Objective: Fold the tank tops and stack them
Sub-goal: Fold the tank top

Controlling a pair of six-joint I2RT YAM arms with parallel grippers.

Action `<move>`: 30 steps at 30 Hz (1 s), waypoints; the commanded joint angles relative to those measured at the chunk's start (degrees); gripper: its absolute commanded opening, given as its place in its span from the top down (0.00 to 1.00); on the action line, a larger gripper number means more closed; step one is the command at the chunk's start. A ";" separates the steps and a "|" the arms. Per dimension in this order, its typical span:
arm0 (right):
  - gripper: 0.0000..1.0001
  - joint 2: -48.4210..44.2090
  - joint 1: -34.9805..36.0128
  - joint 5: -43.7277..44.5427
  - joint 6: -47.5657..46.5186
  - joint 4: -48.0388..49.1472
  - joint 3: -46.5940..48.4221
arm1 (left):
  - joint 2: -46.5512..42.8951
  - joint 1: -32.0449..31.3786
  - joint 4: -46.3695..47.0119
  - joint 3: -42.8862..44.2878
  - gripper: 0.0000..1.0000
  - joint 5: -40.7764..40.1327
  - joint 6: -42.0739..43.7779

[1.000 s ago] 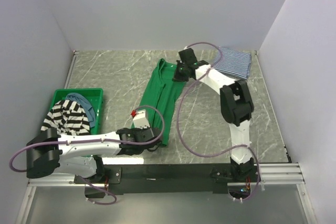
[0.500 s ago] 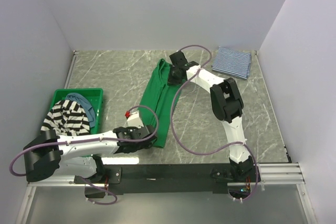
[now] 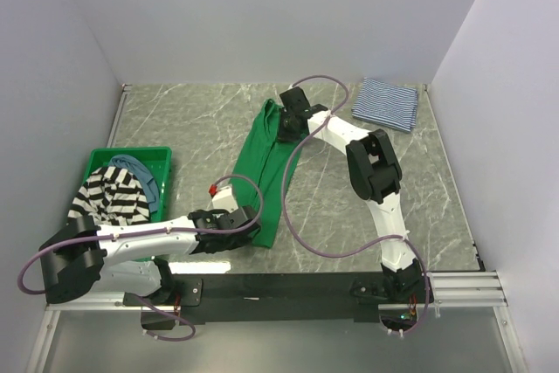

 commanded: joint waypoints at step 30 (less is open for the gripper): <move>0.55 -32.08 7.93 9.31 3.00 4.69 -29.18 | -10.41 27.38 -6.98 3.90 0.34 7.88 17.13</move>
